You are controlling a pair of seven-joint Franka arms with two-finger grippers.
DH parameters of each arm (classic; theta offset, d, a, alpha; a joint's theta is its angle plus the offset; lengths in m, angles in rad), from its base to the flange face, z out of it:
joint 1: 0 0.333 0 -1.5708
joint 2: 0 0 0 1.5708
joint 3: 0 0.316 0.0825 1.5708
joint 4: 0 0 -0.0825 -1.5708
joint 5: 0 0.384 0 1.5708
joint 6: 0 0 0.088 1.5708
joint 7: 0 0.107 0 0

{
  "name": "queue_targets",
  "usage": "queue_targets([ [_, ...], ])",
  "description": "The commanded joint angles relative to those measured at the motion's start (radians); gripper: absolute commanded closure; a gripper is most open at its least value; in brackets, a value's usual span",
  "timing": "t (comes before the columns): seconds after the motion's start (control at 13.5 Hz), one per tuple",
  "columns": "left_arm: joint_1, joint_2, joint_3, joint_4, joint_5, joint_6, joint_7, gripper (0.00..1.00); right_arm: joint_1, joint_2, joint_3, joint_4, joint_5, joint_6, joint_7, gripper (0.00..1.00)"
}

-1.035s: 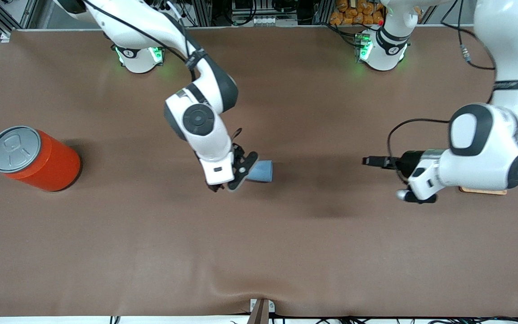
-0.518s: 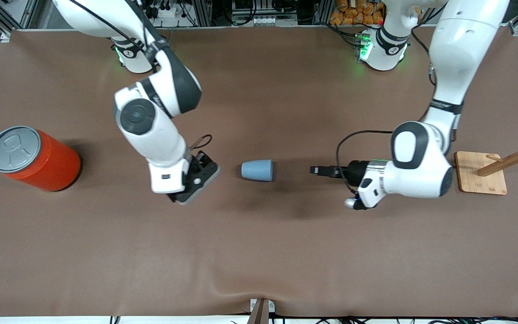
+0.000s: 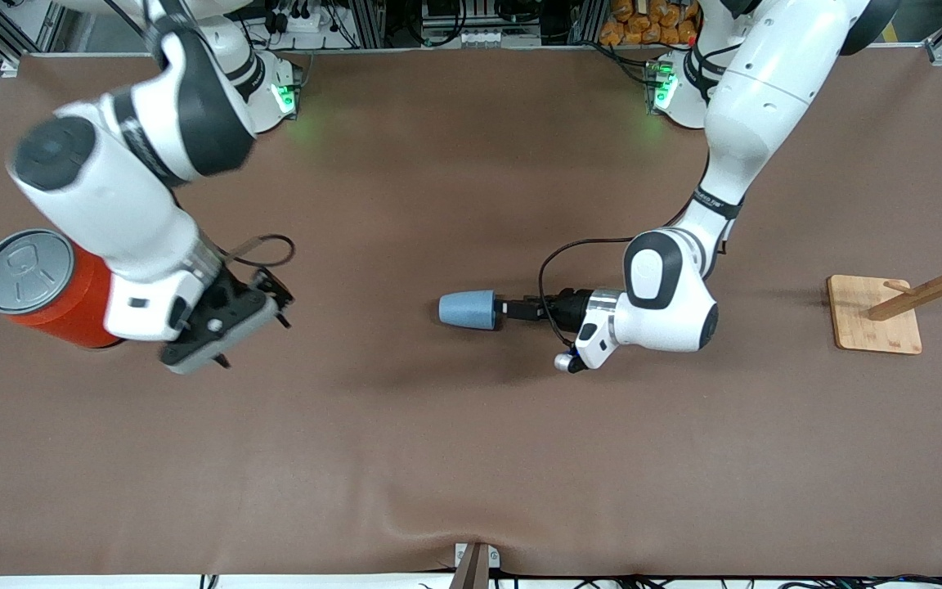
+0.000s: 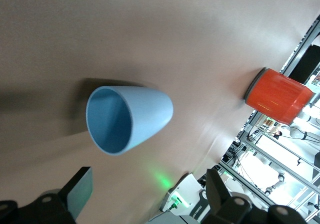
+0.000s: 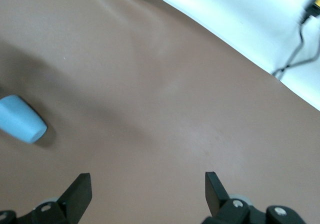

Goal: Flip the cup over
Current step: 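Grasp the blue cup with the left gripper while the right gripper retracts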

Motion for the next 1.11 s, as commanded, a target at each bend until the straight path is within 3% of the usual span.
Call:
queue_targets([
  [0.0,-0.004,0.022,0.003,0.010,-0.030,0.042,0.019,0.00,-0.091,-0.072,0.014,-0.012,0.017,-0.111,0.032,0.00],
  [0.3,-0.021,0.042,0.003,0.012,-0.030,0.090,0.034,0.00,-0.179,-0.090,0.013,0.082,0.057,-0.287,0.031,0.00],
  [0.44,-0.039,0.050,0.003,0.010,-0.037,0.113,0.036,0.00,-0.246,-0.081,0.016,0.083,0.081,-0.283,0.031,0.00],
  [0.59,-0.056,0.062,0.005,0.012,-0.089,0.125,0.036,0.00,-0.297,-0.079,0.014,0.079,0.178,-0.286,0.029,0.00],
  [0.81,-0.070,0.084,0.005,0.010,-0.151,0.139,0.094,0.00,-0.311,-0.079,0.014,0.074,0.180,-0.295,0.029,0.00],
  [0.89,-0.068,0.094,0.003,0.010,-0.162,0.139,0.109,0.04,-0.318,-0.087,0.014,0.063,0.178,-0.307,0.029,0.00],
  [1.04,-0.070,0.107,0.003,0.010,-0.174,0.139,0.116,0.26,-0.329,-0.096,0.014,0.051,0.178,-0.324,0.029,0.00],
])
